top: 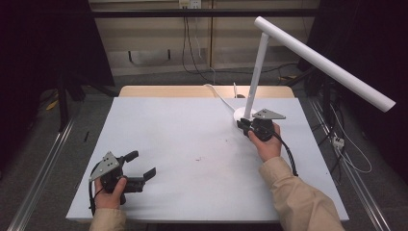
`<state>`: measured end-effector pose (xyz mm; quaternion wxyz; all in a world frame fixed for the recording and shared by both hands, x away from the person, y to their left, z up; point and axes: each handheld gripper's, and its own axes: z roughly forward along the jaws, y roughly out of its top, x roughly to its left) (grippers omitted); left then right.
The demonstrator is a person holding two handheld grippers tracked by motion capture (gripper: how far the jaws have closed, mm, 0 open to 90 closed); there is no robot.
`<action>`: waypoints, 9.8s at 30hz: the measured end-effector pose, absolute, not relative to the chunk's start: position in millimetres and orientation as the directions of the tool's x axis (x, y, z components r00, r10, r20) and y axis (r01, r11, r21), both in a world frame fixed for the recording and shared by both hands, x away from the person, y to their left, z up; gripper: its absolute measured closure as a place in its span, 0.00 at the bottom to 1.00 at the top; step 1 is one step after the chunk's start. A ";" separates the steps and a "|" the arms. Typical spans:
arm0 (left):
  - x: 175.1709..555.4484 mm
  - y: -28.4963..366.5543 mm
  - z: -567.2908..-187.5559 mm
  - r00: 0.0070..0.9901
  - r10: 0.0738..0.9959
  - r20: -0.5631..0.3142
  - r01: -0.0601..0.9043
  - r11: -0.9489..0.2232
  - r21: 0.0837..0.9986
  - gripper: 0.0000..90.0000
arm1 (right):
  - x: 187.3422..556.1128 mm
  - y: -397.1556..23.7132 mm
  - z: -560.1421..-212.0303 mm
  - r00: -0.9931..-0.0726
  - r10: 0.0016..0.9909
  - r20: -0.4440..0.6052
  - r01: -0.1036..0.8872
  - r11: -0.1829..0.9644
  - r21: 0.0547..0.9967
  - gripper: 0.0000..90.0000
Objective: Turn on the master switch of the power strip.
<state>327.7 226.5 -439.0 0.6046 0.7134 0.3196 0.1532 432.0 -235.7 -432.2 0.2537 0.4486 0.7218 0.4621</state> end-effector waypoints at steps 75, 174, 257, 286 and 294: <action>329.1 225.4 -440.6 0.750 0.636 -0.179 0.280 -0.061 0.958 0.03 | 472.3 -240.8 -448.6 -0.374 0.927 -0.007 0.477 0.199 0.856 1.00; 328.5 225.7 -439.1 0.744 0.647 -0.166 0.268 -0.061 0.962 0.03 | 480.2 -240.8 -454.8 -0.368 0.929 -0.032 0.491 0.224 0.842 1.00; 332.8 226.0 -440.9 0.743 0.643 -0.186 0.278 -0.044 0.960 0.03 | 436.4 -230.7 -441.9 -0.440 0.893 0.095 0.485 0.148 0.862 0.23; 333.1 224.2 -440.8 0.749 0.638 -0.182 0.278 -0.053 0.959 0.03 | 373.2 -247.1 -441.0 -0.539 0.839 0.066 0.457 0.226 0.860 0.09; 333.2 224.4 -440.7 0.750 0.638 -0.176 0.276 -0.059 0.959 0.03 | 359.2 -253.8 -443.4 -0.555 0.829 0.076 0.455 0.226 0.861 0.08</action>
